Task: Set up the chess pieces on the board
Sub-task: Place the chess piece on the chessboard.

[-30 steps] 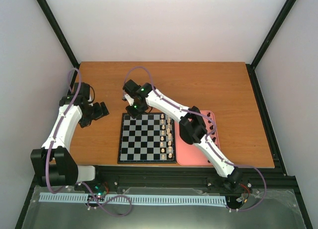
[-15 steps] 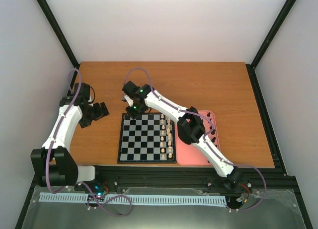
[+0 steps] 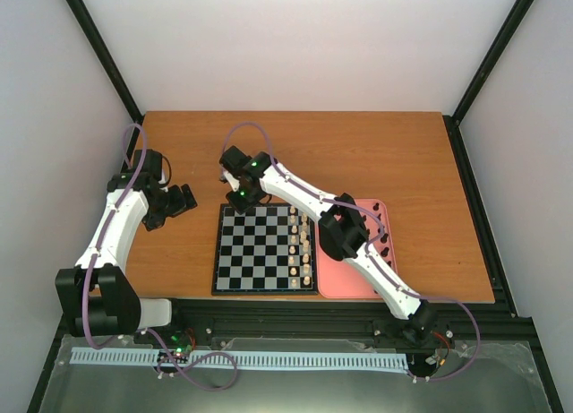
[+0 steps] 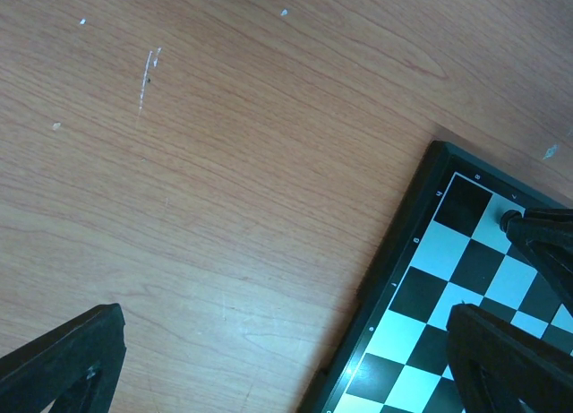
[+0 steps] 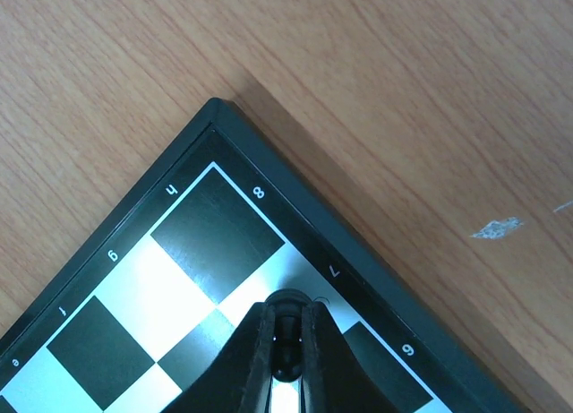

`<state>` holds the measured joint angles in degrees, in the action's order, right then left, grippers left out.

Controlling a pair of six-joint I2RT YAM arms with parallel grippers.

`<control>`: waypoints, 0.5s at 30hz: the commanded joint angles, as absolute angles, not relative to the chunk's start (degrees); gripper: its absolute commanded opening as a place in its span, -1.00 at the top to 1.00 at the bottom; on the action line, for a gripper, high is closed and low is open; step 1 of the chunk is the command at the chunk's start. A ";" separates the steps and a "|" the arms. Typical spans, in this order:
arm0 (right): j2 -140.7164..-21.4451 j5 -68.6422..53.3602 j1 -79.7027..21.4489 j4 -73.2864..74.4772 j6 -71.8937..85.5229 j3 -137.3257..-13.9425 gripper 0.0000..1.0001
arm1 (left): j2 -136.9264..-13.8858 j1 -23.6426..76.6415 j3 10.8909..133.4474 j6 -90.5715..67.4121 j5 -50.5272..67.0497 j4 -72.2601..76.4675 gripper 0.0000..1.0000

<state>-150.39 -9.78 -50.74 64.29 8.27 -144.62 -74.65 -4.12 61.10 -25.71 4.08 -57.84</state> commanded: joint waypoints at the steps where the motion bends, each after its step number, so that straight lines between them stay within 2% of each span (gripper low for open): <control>1: -151.76 -9.11 -51.33 63.80 7.48 -146.60 0.82 | -73.74 -4.48 61.44 -26.37 4.23 -56.83 -1.00; 11: -152.14 -8.83 -51.40 64.50 7.12 -146.60 0.69 | -74.13 -4.48 61.61 -26.37 4.39 -56.76 -1.00; 15: -151.97 -8.97 -51.38 64.85 6.77 -146.60 0.53 | -74.04 -4.46 61.46 -26.37 4.42 -56.65 -1.00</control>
